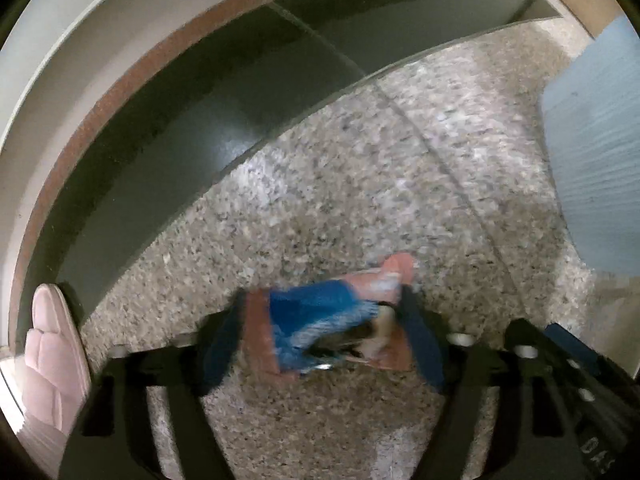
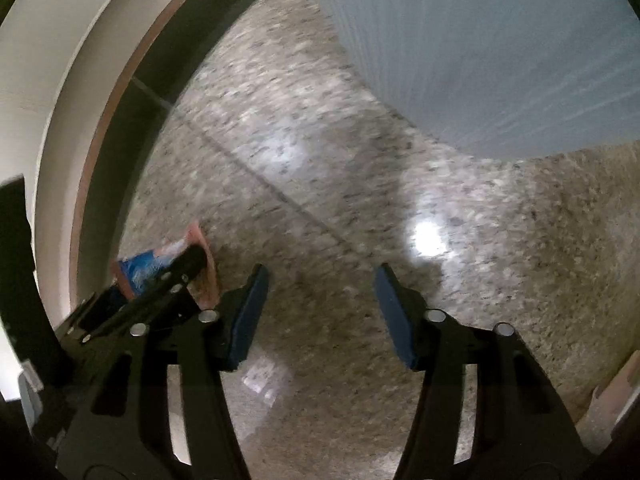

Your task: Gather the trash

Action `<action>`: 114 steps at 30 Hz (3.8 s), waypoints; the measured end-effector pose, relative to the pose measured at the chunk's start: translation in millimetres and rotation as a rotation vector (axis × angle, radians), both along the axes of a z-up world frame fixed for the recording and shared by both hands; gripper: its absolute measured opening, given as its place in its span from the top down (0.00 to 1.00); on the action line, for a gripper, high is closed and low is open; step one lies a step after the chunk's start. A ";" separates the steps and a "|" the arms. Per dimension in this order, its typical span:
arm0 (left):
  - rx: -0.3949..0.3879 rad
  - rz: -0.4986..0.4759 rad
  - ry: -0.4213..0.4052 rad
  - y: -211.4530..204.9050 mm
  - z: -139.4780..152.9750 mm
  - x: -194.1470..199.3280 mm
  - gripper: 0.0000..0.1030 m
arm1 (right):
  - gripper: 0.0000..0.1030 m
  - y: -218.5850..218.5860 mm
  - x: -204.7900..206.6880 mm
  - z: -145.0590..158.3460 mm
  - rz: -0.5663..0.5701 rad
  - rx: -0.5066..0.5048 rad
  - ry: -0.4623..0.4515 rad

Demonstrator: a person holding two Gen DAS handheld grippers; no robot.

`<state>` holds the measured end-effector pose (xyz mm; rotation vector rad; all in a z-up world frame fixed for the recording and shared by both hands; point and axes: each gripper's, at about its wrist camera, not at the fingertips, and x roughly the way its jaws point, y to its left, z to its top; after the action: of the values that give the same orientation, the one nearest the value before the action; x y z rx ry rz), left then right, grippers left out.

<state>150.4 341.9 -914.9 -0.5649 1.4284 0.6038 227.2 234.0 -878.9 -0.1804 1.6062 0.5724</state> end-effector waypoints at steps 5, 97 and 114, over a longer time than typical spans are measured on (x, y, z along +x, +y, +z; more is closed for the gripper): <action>-0.103 0.093 -0.019 5.3 14.5 -17.5 0.55 | 0.57 21.3 -15.3 33.7 0.066 0.044 -0.029; 0.290 -0.217 -0.400 -75.8 518.1 55.0 0.27 | 0.37 -127.6 -5.1 511.6 -0.241 0.150 -0.550; 0.486 -0.421 -0.932 -224.2 788.9 -151.2 0.13 | 0.16 -281.7 -247.2 748.1 -0.397 0.279 -1.120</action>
<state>-0.8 117.7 -126.0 -0.0972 0.4559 0.2572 -20.0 -47.7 -130.8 0.0400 0.4414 0.2747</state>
